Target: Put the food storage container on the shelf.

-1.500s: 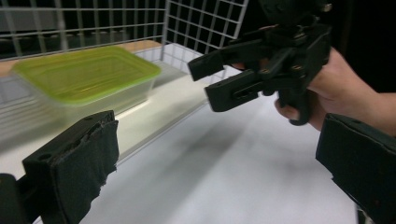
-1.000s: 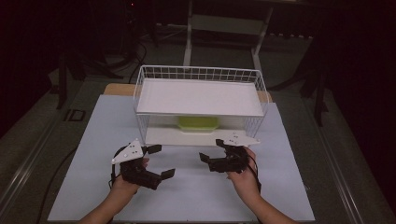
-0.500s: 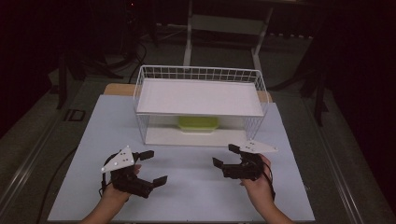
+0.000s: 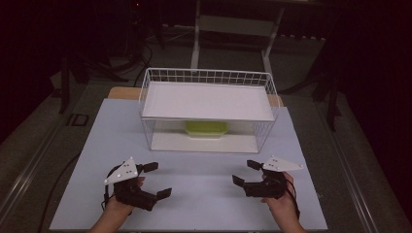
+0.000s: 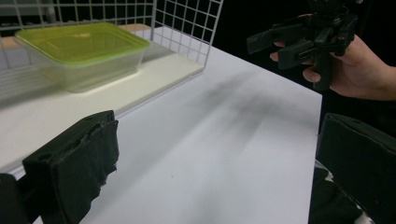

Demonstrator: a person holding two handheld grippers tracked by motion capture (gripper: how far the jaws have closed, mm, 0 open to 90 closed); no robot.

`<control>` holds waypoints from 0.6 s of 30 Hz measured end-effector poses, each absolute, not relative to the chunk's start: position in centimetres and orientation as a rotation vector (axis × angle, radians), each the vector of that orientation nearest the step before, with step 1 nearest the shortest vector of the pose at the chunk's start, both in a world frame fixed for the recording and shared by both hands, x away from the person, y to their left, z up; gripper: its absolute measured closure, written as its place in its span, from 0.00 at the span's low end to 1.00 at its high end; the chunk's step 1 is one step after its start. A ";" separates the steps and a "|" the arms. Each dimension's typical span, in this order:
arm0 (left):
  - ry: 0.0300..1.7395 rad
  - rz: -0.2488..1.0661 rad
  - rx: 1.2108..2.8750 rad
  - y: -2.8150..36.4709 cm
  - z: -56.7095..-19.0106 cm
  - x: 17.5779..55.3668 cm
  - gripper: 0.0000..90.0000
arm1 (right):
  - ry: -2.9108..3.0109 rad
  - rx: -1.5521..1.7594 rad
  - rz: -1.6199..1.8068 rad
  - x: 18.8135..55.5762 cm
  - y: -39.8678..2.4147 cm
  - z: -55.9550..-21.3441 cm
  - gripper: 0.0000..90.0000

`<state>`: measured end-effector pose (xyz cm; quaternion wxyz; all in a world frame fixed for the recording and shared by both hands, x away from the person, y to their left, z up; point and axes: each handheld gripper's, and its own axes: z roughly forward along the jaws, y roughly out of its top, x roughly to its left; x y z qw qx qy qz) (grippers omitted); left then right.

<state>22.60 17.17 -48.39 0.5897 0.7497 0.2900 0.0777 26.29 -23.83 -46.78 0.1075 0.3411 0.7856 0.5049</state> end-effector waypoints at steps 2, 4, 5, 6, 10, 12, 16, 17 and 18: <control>0.659 0.171 1.747 17.0 -48.6 22.5 0.00 | 2.325 0.989 1.503 26.1 -24.2 -46.9 0.18; 0.651 0.173 1.753 16.9 -48.7 22.4 0.00 | 2.340 0.953 1.530 25.9 -24.6 -47.1 0.18; 0.643 0.173 1.754 16.8 -48.7 22.4 0.00 | 2.340 0.953 1.530 25.9 -24.6 -47.1 0.18; 0.624 0.166 1.749 16.6 -48.8 22.3 0.00 | 2.340 0.935 1.563 25.8 -25.0 -47.2 0.18; 0.609 0.159 1.766 16.4 -49.0 22.2 0.00 | 2.341 0.868 1.558 25.6 -25.4 -47.6 0.18; 0.601 0.150 1.768 16.2 -49.2 22.2 0.00 | 2.343 0.852 1.561 25.6 -25.4 -47.9 0.18; 0.593 0.151 1.769 16.2 -49.4 22.2 0.00 | 2.376 0.810 1.556 25.6 -25.2 -48.5 0.18; 0.591 0.149 1.771 16.1 -49.5 22.2 0.00 | 2.381 0.791 1.562 25.6 -25.1 -48.6 0.18; 0.592 0.144 1.774 16.1 -49.6 22.2 0.00 | 2.387 0.783 1.559 25.6 -25.0 -48.8 0.18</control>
